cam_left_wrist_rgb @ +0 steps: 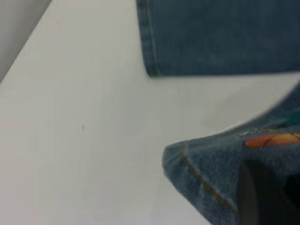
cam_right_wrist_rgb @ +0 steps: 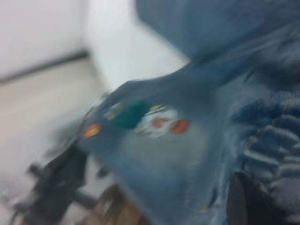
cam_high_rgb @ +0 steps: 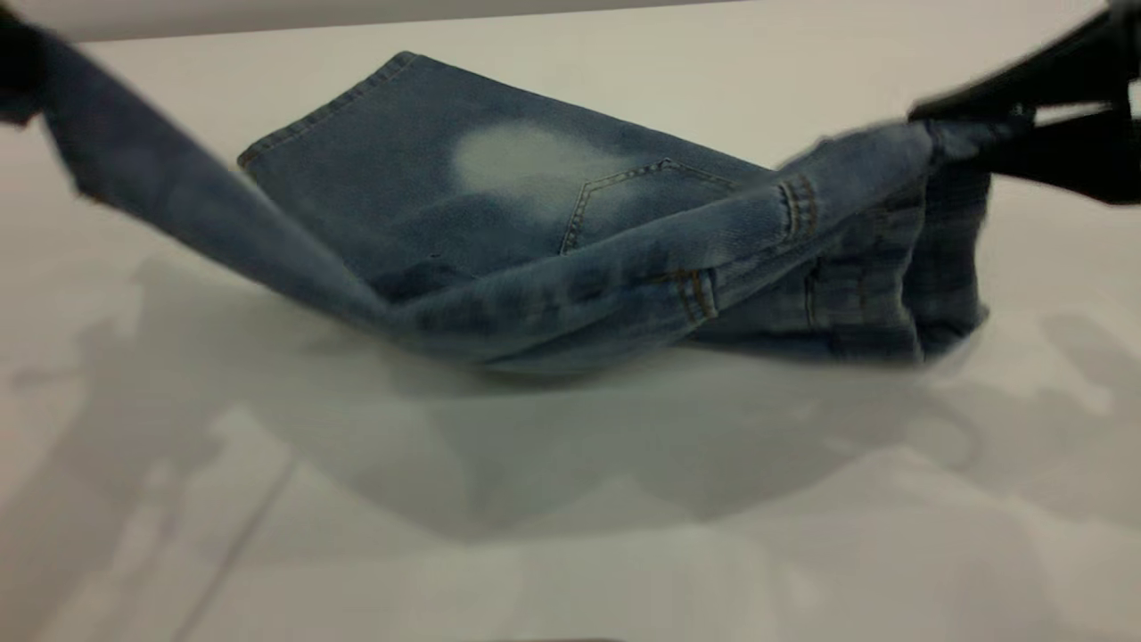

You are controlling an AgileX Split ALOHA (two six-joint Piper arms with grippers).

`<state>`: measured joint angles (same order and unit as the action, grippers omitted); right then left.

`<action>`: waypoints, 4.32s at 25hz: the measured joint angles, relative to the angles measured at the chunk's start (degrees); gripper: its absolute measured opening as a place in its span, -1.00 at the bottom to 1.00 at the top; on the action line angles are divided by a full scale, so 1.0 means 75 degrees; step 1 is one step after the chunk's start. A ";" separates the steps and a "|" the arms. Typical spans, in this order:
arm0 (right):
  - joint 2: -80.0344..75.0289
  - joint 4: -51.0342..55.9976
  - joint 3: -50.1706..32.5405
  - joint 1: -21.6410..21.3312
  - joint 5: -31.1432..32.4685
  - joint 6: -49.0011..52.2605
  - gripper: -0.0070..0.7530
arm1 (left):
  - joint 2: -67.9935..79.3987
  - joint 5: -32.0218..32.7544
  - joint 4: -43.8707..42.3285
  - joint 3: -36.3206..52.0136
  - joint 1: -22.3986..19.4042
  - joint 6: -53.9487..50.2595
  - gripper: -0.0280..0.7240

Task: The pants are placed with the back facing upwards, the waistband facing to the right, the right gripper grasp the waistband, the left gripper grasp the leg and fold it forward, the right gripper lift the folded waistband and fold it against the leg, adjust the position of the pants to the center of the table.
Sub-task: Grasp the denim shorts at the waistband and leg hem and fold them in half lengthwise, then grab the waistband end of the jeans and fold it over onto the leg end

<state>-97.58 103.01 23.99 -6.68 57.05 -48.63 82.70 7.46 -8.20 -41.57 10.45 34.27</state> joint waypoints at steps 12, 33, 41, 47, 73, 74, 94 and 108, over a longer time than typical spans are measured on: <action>-0.1283 0.0063 0.0922 0.0000 -0.1611 0.0543 -0.88 | 0.4040 -0.0530 -0.0017 -0.3504 0.0030 -0.0620 -0.77; -0.2603 0.0159 0.2097 0.0000 -0.1779 0.0842 -0.55 | 0.6282 -0.1519 -0.0019 -0.5362 0.0291 -0.2035 -0.34; -0.2603 0.0158 0.2222 0.0000 -0.1050 0.0242 0.19 | 0.6438 -0.1457 -0.0026 -0.5430 0.0291 -0.3765 0.06; -0.2603 0.0150 0.2228 0.0000 0.0422 -0.0432 0.55 | 0.6277 -0.0909 -0.0026 -0.5430 0.0388 -0.3877 0.08; -0.2986 0.0154 0.1552 0.0967 -0.1995 -0.0520 0.56 | 0.6113 -0.0610 -0.0026 -0.5430 0.0912 -0.3650 0.09; -0.2998 0.0154 0.1598 0.0967 -0.2096 -0.0520 0.56 | 0.6113 -0.0584 -0.0026 -0.5430 0.0919 -0.3650 0.09; -0.3035 0.0182 0.1947 0.0976 -0.3177 -0.1413 -0.87 | 0.6325 -0.0131 -0.0026 -0.5430 0.2267 -0.3650 0.09; -0.1372 0.0109 0.1947 0.0976 -0.0626 -0.2852 -0.87 | 0.6913 -0.0434 -0.0017 -0.5440 0.4098 -0.4074 0.08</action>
<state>-107.87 103.83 38.59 0.64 52.36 -70.02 134.54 4.20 -8.32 -82.37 41.18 3.72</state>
